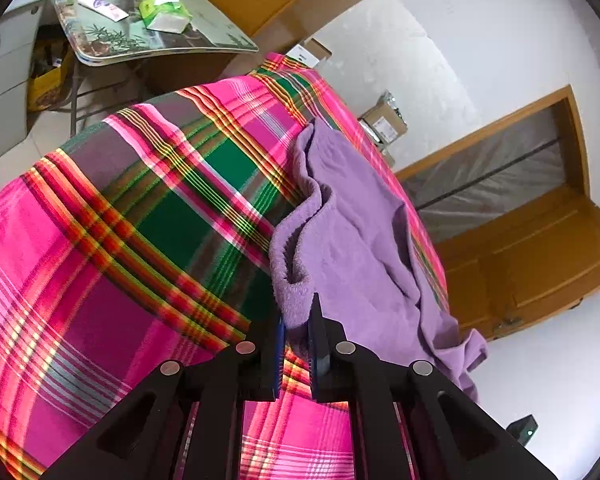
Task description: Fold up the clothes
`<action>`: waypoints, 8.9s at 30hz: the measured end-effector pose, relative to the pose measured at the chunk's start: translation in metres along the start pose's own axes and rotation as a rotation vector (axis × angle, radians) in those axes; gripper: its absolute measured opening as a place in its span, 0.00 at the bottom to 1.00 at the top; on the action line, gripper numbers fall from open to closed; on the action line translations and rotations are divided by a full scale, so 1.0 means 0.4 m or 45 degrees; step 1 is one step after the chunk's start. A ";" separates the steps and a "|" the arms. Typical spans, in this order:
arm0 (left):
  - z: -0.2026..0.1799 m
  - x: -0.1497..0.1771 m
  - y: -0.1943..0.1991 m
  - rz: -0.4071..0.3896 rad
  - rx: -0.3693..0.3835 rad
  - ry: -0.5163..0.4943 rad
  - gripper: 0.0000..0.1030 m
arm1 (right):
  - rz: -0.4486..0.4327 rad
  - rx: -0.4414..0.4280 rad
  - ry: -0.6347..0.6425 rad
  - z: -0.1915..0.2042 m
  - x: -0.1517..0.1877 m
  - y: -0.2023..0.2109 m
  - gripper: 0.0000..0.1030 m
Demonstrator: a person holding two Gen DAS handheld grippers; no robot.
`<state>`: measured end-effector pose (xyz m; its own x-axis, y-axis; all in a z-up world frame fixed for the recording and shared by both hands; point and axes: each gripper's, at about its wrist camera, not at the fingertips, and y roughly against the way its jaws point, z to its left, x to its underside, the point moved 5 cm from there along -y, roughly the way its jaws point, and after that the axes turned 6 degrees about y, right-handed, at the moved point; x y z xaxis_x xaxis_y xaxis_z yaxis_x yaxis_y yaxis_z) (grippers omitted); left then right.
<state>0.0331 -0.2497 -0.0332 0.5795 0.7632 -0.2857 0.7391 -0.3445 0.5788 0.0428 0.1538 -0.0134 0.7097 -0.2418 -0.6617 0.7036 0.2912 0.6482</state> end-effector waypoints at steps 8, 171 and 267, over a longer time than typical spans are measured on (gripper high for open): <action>0.017 -0.004 0.026 -0.020 0.009 0.010 0.09 | -0.004 -0.017 -0.019 0.011 0.023 0.028 0.02; 0.010 0.081 0.094 -0.066 -0.389 -0.485 0.26 | 0.353 -0.200 0.715 0.374 -0.153 -0.074 0.13; -0.210 0.212 -0.044 0.109 -0.405 -0.831 0.26 | 0.164 0.077 0.501 0.189 -0.310 -0.153 0.29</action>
<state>0.0402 -0.1331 -0.0036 0.7907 0.2257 -0.5691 0.6042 -0.1370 0.7850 -0.0856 0.0959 0.0575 0.7323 0.1689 -0.6597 0.6191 0.2384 0.7483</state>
